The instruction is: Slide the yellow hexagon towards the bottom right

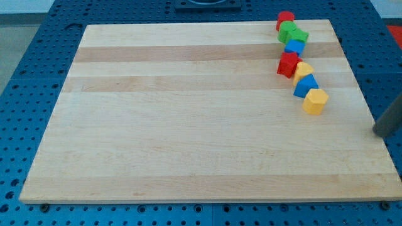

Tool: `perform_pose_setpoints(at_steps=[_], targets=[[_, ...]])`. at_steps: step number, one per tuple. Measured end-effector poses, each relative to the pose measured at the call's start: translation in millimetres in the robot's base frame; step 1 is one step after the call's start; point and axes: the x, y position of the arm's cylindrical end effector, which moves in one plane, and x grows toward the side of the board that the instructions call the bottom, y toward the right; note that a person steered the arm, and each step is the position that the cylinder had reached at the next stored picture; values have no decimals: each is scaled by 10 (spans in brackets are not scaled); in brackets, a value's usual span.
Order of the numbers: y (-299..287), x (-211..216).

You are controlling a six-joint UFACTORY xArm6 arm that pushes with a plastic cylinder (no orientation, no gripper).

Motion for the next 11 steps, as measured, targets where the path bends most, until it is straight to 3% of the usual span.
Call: perform_pose_setpoints(at_steps=[1,2,3,4,6,7,10,11], targets=[[28,-562],[-179,-838],[-1234,-596],[-1864,-373],[-1676,-356],[-1721,-76],[-1655,91],[-1460,352]])
